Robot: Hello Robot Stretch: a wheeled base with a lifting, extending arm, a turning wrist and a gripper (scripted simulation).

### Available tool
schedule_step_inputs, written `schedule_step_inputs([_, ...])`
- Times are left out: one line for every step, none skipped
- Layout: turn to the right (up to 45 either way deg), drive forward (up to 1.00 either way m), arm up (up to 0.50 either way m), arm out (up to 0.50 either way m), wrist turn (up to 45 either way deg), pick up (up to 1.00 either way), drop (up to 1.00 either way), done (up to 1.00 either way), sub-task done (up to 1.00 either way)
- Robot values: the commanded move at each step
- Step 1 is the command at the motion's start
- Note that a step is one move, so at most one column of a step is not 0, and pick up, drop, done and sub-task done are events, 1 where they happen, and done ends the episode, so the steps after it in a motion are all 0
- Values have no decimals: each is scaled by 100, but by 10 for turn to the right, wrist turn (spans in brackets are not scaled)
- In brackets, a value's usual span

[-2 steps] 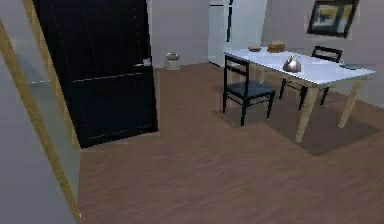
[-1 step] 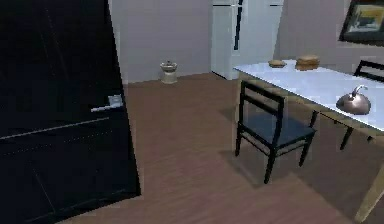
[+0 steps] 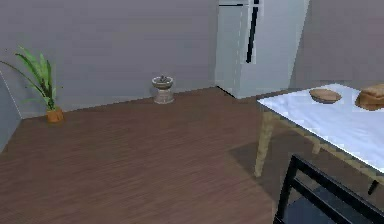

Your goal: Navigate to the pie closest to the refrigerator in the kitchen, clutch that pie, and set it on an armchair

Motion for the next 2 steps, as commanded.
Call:
schedule_step_inputs([0,60,0,0,0,0,0,0,0])
schedule_step_inputs([30,0,0,0,0,0,0,0,0])
